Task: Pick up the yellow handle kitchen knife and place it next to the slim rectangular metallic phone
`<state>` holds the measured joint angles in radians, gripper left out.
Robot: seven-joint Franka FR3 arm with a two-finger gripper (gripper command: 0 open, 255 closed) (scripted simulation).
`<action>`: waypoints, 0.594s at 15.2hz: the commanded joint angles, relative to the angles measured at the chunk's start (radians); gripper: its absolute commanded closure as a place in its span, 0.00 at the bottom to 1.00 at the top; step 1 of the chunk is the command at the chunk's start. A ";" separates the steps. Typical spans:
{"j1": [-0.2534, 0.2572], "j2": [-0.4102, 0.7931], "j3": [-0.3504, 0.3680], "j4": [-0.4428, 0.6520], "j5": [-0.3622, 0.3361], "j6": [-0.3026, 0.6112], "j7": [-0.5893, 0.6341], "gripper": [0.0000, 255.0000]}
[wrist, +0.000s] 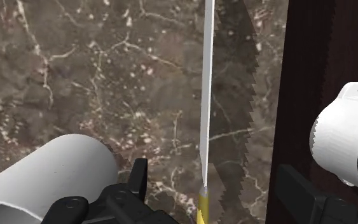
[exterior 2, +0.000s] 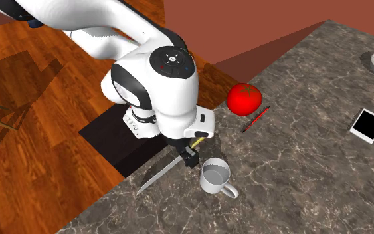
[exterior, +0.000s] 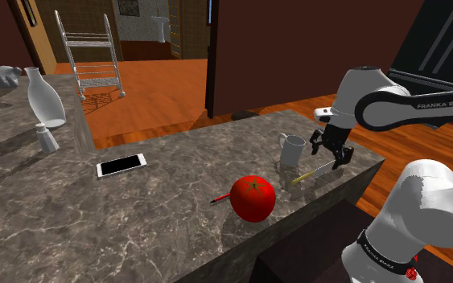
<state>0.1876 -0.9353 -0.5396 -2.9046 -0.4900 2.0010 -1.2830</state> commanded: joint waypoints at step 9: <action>-0.005 0.097 -0.079 -0.074 -0.085 0.162 -0.037 0.00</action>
<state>0.1838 -0.8429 -0.6153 -2.9746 -0.5710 2.1550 -1.3197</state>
